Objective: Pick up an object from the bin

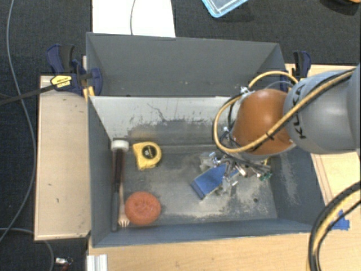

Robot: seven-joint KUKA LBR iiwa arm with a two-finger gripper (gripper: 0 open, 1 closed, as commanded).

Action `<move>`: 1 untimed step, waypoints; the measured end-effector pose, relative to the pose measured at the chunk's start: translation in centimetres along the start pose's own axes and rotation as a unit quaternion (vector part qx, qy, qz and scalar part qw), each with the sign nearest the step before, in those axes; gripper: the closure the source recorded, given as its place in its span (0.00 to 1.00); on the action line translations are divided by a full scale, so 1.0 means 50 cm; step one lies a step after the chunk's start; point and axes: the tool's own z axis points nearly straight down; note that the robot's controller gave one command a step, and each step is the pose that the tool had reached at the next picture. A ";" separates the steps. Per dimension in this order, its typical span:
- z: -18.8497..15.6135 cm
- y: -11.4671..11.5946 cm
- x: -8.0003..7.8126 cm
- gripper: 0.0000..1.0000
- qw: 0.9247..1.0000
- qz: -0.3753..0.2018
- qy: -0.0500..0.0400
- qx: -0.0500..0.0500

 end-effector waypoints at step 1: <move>0.000 0.000 0.000 1.00 1.000 0.000 0.000 0.000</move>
Offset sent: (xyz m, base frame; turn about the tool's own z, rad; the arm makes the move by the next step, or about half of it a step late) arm -0.0001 0.0001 0.0718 -0.0004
